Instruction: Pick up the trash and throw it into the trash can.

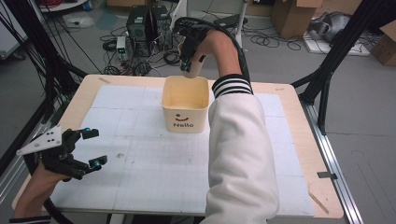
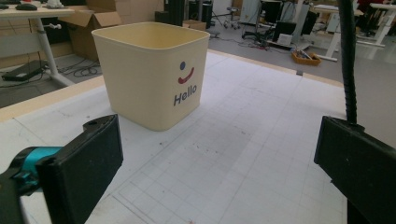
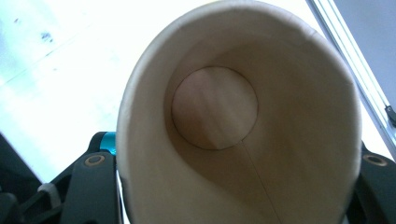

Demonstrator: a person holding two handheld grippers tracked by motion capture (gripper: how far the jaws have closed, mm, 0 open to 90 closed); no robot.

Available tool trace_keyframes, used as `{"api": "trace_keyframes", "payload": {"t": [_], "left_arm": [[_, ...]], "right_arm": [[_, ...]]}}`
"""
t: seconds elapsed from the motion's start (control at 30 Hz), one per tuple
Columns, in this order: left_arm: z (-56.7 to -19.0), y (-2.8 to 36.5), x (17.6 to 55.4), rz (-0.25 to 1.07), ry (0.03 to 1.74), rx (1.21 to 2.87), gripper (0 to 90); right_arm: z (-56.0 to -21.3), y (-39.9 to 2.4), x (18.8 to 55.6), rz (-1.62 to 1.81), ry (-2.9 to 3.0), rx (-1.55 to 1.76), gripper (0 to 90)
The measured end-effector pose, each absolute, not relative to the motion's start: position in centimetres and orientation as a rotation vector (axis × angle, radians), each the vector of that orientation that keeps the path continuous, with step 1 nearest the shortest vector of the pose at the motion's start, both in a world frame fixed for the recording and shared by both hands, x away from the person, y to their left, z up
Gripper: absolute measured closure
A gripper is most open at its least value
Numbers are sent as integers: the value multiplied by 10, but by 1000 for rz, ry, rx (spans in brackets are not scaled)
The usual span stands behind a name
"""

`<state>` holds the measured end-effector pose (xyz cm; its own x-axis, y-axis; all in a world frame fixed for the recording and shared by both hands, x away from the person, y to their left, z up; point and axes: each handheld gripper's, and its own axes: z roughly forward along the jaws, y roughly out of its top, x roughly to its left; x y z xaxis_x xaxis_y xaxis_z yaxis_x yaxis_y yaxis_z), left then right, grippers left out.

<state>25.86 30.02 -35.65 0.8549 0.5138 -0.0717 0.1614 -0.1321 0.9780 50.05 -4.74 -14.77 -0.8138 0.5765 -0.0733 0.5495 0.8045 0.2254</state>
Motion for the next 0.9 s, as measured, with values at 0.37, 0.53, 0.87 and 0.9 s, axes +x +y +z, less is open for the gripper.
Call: {"api": "trace_keyframes", "payload": {"t": [0.37, 0.53, 0.87, 0.9], "left_arm": [[-358, 301, 259, 326, 530, 1704, 17], [-358, 301, 260, 325, 529, 1704, 17], [-358, 302, 260, 322, 529, 1698, 17], [-358, 302, 260, 322, 529, 1697, 17]], "right_arm": [[-154, -34, 515, 256, 2830, 928, 351], [-153, -26, 518, 261, 2824, 919, 351], [-172, -26, 523, 241, 2817, 952, 349], [-175, -26, 523, 240, 2815, 958, 349]]}}
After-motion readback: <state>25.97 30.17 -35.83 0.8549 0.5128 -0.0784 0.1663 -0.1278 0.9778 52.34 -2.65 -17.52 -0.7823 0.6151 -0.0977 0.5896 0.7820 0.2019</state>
